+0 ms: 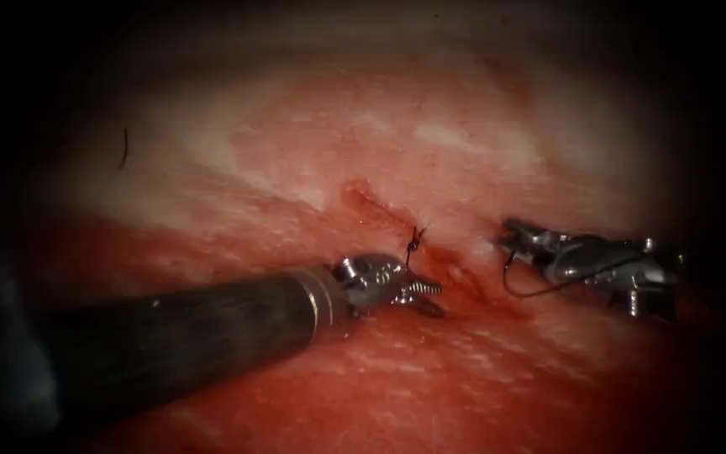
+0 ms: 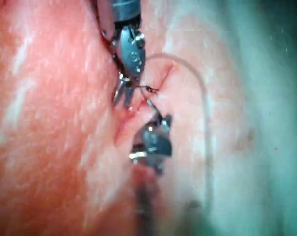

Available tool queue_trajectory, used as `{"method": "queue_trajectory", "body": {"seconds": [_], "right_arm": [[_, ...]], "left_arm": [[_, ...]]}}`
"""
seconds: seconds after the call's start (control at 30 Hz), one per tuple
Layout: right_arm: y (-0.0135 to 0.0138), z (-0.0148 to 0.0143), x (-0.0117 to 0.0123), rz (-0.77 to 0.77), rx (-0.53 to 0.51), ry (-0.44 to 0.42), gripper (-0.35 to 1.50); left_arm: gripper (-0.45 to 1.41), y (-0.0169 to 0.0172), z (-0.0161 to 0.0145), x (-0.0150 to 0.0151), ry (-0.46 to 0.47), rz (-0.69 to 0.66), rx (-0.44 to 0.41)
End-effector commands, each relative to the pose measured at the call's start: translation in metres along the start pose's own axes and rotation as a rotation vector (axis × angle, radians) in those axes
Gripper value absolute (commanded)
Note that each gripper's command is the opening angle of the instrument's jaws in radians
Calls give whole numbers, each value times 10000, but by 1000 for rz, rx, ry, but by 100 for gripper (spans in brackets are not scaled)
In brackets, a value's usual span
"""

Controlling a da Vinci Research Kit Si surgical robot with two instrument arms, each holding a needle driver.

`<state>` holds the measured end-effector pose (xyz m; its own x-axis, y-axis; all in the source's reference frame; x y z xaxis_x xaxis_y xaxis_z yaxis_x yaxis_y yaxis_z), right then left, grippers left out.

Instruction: Wound Closure

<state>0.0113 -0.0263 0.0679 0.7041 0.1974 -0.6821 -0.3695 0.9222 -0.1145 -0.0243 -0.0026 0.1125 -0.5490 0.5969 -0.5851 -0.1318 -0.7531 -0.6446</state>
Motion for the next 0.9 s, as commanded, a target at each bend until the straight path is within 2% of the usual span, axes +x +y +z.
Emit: {"method": "queue_trajectory", "body": {"seconds": [0.03,0.27,0.5,0.9], "right_arm": [[-2,10,1,17,-9,10,-35],[2,11,-1,170,-46,46,-35],[10,9,1,177,-60,66,-35],[18,3,11,156,-42,51,-35]], "left_arm": [[0,0,10,-2,0,-1,-3],[0,0,9,-3,0,0,-4],[0,0,8,-3,0,0,-4],[0,0,8,-3,0,0,-5]]}}
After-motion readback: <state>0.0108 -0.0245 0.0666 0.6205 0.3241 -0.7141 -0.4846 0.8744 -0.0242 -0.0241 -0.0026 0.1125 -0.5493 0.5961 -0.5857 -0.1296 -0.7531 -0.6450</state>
